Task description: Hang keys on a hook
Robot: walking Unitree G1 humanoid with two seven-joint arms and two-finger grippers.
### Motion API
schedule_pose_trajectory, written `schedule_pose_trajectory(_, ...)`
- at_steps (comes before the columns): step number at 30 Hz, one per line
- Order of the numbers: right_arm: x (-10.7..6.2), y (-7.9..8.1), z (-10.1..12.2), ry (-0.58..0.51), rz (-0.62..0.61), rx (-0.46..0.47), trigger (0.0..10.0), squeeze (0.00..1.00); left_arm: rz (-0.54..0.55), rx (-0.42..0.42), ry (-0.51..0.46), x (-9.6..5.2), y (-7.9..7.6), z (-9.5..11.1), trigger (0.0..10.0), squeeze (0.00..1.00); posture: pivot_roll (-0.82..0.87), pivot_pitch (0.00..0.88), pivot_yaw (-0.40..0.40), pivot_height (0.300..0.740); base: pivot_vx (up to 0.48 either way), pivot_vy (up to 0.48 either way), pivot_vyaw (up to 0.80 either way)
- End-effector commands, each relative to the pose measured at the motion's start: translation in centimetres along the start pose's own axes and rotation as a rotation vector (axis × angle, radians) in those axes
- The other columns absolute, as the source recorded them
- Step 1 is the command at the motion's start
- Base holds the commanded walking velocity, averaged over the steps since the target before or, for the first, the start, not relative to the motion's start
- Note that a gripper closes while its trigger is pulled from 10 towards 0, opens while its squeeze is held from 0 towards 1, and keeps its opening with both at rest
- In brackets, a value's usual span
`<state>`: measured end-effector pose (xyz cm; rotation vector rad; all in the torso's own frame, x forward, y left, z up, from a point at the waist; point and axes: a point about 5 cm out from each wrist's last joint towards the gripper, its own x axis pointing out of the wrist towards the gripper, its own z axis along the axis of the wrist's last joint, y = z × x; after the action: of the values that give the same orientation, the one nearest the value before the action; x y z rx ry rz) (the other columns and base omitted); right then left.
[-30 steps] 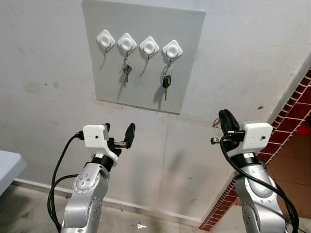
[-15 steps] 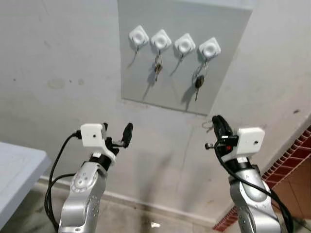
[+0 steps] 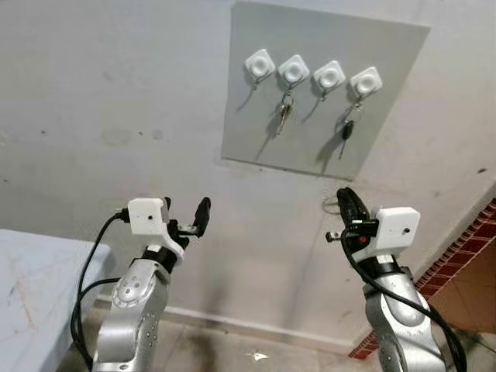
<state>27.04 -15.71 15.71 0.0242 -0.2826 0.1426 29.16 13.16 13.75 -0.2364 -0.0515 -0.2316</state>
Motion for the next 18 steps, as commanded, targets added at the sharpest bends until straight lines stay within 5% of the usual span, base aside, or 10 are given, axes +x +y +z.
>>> schedule_pose_trajectory(1,0.1,-0.5,0.5,-0.018,-0.016,-0.008,10.0,0.00,-0.013,0.009,-0.001,0.2,-0.4,0.2,10.0,0.00,0.02,0.014,-0.052,0.740,0.000,0.000,0.00)
schedule_pose_trajectory(14,0.2,-0.2,0.3,-0.017,-0.011,0.002,10.0,0.00,-0.020,0.027,0.008,0.3,-0.4,0.3,10.0,0.00,0.03,0.001,-0.052,0.740,0.000,0.000,0.00)
schedule_pose_trajectory(18,1.1,0.0,0.6,-0.036,0.009,0.006,10.0,0.00,-0.119,0.047,0.003,0.9,-1.9,0.7,10.0,0.00,0.04,0.000,-0.052,0.740,0.000,0.000,0.00)
